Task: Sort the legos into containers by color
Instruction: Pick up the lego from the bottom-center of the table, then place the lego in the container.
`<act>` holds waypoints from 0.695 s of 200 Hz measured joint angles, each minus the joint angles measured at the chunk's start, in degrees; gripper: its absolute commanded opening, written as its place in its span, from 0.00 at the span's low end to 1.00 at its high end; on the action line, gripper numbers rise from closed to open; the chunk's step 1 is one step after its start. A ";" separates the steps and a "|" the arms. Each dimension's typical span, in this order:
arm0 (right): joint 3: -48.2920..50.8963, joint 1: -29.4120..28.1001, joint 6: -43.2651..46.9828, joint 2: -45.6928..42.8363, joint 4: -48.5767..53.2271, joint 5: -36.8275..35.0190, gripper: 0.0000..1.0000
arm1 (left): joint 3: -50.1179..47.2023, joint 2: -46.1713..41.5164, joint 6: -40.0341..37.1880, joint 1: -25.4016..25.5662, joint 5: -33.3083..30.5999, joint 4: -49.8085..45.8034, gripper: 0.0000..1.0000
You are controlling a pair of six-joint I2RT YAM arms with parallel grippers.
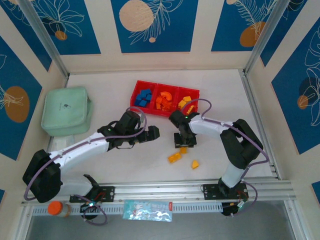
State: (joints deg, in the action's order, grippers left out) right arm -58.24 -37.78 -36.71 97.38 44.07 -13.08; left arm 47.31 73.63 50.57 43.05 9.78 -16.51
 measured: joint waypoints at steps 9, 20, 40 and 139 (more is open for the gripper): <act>-0.31 0.09 0.00 0.00 0.17 0.02 0.36 | 0.00 0.00 -0.02 0.00 0.00 0.00 0.99; -0.63 0.28 0.26 -0.09 0.31 0.02 0.34 | 0.00 0.00 -0.02 0.00 0.00 0.00 0.99; -1.11 0.70 0.31 -0.72 0.70 0.04 0.31 | 0.00 0.00 -0.04 0.00 0.00 -0.02 0.99; -23.30 11.21 5.31 -0.94 6.99 -3.23 0.30 | 7.43 1.62 -3.54 -0.02 -0.66 -1.97 0.99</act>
State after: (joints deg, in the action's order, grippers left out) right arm -81.54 -26.57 -31.40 96.44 51.07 -16.32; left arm 54.74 75.24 47.03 43.03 9.13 -18.48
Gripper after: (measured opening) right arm 0.318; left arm 0.994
